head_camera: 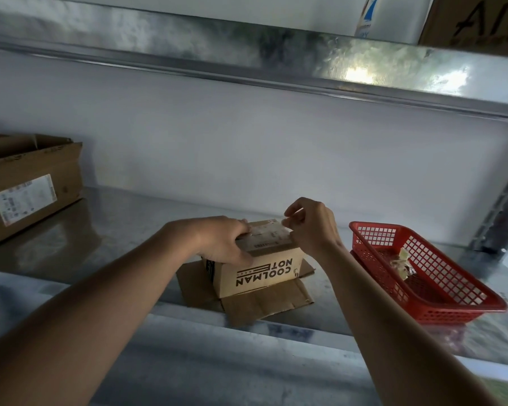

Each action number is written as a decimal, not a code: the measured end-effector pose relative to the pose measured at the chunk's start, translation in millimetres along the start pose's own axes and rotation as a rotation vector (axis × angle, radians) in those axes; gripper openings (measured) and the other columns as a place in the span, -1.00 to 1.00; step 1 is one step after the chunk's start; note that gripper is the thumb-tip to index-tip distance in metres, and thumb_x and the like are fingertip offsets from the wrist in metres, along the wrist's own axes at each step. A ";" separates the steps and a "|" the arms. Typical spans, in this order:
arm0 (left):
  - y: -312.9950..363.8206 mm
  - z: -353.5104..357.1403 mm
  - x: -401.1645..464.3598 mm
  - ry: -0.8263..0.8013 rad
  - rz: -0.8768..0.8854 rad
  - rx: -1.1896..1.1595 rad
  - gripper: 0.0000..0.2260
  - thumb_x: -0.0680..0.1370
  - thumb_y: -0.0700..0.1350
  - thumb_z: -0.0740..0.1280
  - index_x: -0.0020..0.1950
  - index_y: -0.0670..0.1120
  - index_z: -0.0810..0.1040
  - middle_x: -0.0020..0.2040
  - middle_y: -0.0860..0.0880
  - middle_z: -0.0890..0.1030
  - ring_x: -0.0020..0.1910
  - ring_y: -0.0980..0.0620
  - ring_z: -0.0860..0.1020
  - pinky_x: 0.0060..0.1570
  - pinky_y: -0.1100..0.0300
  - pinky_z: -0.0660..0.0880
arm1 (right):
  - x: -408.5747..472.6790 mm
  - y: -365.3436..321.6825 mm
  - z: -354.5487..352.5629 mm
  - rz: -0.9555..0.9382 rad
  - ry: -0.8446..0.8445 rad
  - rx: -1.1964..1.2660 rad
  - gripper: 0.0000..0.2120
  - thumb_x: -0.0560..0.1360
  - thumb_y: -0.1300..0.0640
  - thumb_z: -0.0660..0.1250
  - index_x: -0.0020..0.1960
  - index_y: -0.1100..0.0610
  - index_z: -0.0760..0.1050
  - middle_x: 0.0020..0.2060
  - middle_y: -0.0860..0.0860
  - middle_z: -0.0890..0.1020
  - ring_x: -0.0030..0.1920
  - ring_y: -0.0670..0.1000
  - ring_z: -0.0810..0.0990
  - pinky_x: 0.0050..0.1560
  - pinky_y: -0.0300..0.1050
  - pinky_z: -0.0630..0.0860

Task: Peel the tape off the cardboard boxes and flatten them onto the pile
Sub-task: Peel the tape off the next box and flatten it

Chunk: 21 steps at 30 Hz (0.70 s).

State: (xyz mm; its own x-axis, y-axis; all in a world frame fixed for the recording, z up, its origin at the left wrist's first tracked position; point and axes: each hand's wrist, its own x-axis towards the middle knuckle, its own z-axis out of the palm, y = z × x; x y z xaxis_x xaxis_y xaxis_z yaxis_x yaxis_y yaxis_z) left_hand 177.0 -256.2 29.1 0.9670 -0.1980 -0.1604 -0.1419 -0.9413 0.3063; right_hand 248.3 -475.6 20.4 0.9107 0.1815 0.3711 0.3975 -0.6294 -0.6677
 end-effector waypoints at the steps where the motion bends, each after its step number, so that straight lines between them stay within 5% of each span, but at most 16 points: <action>1: 0.3 -1.7 -1.3 0.005 -0.002 0.002 -0.04 0.25 0.49 0.33 0.60 0.16 0.27 0.52 0.16 0.43 0.28 0.14 0.52 0.27 0.10 0.52 | 1.4 2.7 -0.3 0.000 0.027 -0.025 -0.74 0.54 0.40 0.41 -0.02 0.04 0.57 -0.22 -0.13 0.69 -0.13 -0.08 0.71 -0.39 -0.13 0.64; 5: 3.7 -4.6 -6.1 0.004 0.006 0.006 0.04 0.16 0.52 0.30 0.59 0.13 0.30 0.46 0.15 0.49 0.23 0.18 0.54 0.24 0.15 0.53 | 2.1 6.3 -1.4 -0.062 0.137 -0.187 -0.81 0.56 0.31 0.42 0.03 0.03 0.62 -0.22 -0.15 0.72 -0.17 -0.14 0.66 -0.33 -0.21 0.46; 8: 9.0 0.3 -3.4 0.022 0.038 -0.033 -0.24 0.34 0.39 0.40 0.48 0.12 0.39 0.18 0.18 0.59 0.04 0.22 0.59 -0.03 0.22 0.58 | -0.1 0.1 -1.9 -0.220 0.120 -0.303 -0.92 0.59 0.17 0.45 0.07 0.07 0.68 -0.09 -0.05 0.76 -0.14 -0.05 0.67 -0.23 -0.17 0.53; 14: 6.3 12.7 -3.2 0.169 0.069 -0.017 -0.56 0.54 0.27 0.37 0.33 0.10 0.46 0.10 0.13 0.60 -0.01 0.17 0.61 -0.09 0.13 0.63 | -2.8 -18.7 1.8 -0.530 -0.240 -0.489 -0.74 0.58 0.34 0.33 0.13 0.11 0.71 0.25 0.01 0.68 0.08 0.08 0.69 -0.11 -0.08 0.67; 18: 2.1 23.9 -3.4 0.231 0.104 0.063 -0.43 0.56 0.41 0.27 0.42 0.07 0.41 0.17 0.06 0.53 0.03 0.11 0.55 -0.11 0.14 0.54 | 0.6 -16.0 7.8 -0.433 -0.289 -0.384 -0.71 0.59 0.37 0.28 0.07 0.08 0.70 0.16 0.04 0.71 -0.03 0.11 0.72 -0.21 -0.11 0.68; 21: -0.3 25.9 -1.5 0.245 0.100 0.078 -0.39 0.56 0.41 0.27 0.45 0.05 0.39 0.19 0.04 0.51 0.04 0.08 0.55 -0.08 0.11 0.57 | -0.7 -17.6 6.5 -0.307 -0.230 -0.097 -0.70 0.55 0.30 0.46 0.09 -0.08 0.58 0.00 -0.03 0.76 -0.12 -0.17 0.73 -0.19 -0.33 0.63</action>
State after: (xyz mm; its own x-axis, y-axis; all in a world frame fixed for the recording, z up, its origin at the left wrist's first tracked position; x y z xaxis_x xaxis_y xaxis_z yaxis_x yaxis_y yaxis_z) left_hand 170.1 -262.7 4.9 0.9684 -0.2280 0.1013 -0.2460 -0.9405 0.2346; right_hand 241.4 -459.8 27.7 0.7570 0.5301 0.3820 0.6527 -0.5863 -0.4798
